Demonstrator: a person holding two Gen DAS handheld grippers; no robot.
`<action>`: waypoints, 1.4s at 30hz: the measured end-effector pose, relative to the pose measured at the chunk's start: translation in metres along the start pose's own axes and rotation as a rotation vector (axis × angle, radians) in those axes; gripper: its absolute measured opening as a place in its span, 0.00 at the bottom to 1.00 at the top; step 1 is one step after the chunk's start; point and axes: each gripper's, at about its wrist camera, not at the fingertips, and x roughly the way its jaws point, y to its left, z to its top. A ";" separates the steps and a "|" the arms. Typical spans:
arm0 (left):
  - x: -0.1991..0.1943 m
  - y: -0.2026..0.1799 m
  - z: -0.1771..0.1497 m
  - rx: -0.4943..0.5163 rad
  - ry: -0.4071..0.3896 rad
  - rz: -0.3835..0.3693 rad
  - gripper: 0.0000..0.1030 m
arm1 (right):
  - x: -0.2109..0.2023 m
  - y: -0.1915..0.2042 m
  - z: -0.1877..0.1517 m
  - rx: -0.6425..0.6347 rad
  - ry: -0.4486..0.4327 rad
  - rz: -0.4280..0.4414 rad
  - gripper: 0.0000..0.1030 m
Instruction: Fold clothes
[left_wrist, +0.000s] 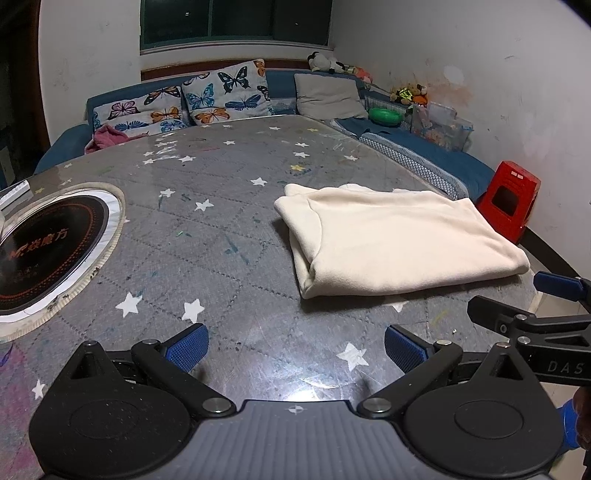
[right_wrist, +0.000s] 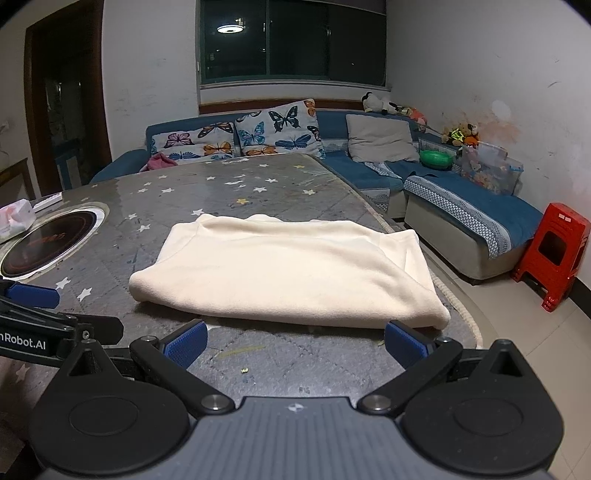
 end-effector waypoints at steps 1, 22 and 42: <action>0.000 0.000 0.000 0.001 0.000 0.001 1.00 | 0.000 0.000 0.000 0.001 0.000 0.000 1.00; 0.003 -0.004 0.000 0.029 0.003 0.010 1.00 | 0.005 0.000 -0.005 0.009 0.018 0.013 1.00; 0.012 -0.002 0.006 0.037 0.010 0.019 1.00 | 0.013 0.003 -0.002 0.006 0.035 0.016 1.00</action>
